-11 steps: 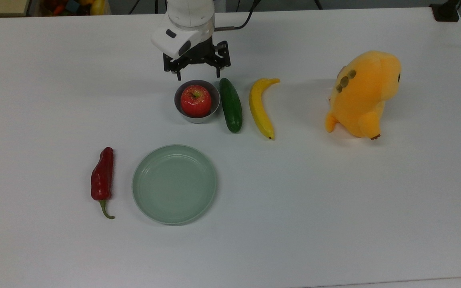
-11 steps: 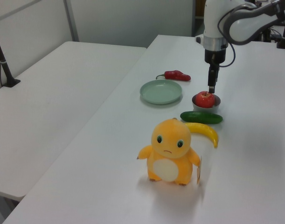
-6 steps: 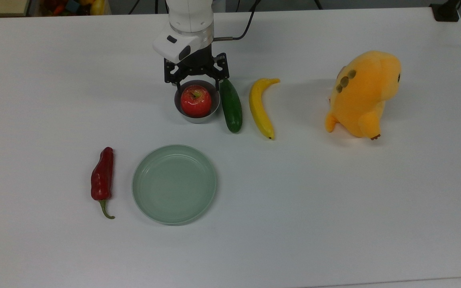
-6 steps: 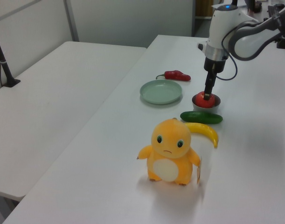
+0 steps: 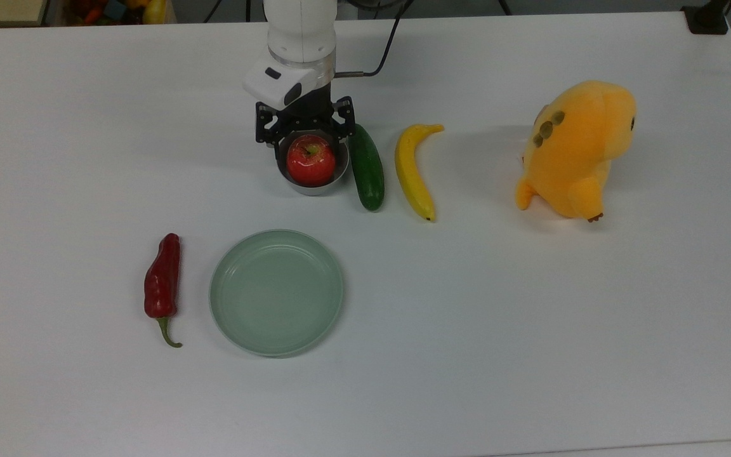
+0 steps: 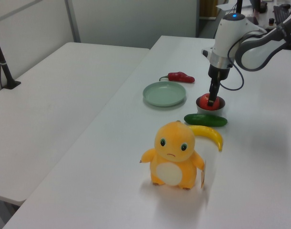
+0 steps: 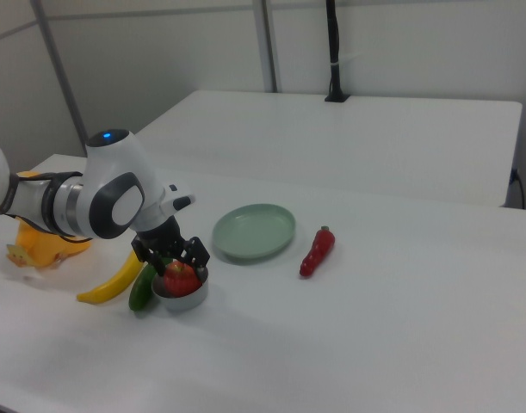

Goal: Red apple placed in the center of the desktop
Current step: 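Lift the red apple up out of the grey bowl, then carry the apple away from the bowl and lower it onto the table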

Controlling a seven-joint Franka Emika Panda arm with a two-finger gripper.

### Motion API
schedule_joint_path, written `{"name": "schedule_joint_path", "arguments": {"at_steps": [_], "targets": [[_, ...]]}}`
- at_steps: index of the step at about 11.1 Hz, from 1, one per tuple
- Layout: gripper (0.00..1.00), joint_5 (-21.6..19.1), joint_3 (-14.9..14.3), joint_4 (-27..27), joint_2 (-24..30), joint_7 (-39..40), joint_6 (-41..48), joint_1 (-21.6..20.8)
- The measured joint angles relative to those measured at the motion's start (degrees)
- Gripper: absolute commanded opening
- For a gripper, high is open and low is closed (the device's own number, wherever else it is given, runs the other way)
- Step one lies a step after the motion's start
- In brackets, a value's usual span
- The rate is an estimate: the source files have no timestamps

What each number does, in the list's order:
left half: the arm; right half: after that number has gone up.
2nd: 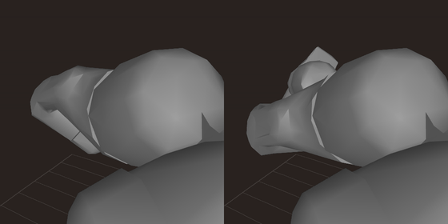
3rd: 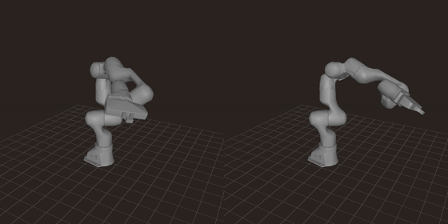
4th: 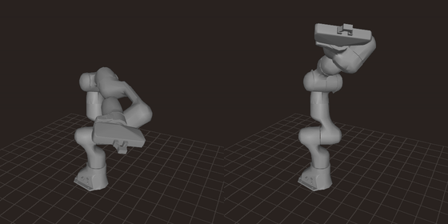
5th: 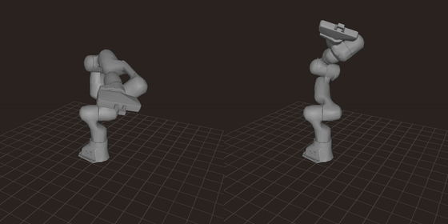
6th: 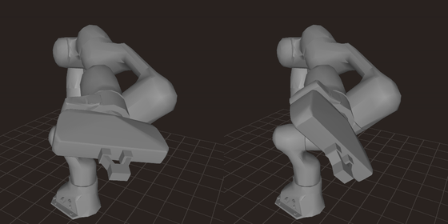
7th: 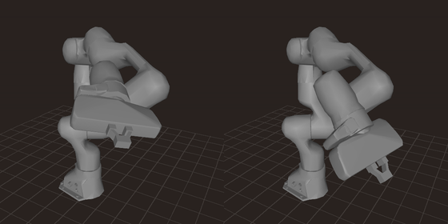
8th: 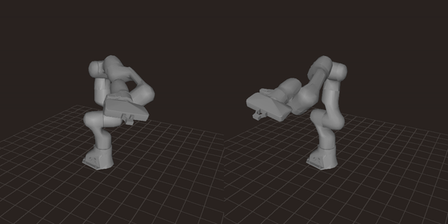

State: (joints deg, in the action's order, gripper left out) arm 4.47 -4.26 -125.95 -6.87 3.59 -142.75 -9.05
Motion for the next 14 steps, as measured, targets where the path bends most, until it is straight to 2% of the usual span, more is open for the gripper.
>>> {"name": "schedule_joint_path", "arguments": {"at_steps": [1, 2, 3, 4, 9, 11, 14], "targets": [[0.72, 0.03, 0.00, 0.00, -0.50, 0.00, -0.30, 0.00], [0.38, 0.04, 0.00, 0.00, -0.69, 0.00, -0.35, 0.00], [0.18, 0.10, 0.00, 0.00, -0.71, 0.05, -0.35, 0.00], [0.10, 0.13, 0.00, 0.05, -0.62, 0.08, -0.35, -0.01], [0.08, 0.13, 0.00, 0.37, 0.00, 0.08, 0.83, -0.01], [0.08, 0.13, 0.00, 2.22, 1.97, 0.08, 5.73, -0.01], [0.08, 0.13, -0.06, 8.97, 4.87, 0.07, 17.03, 0.02]]}}
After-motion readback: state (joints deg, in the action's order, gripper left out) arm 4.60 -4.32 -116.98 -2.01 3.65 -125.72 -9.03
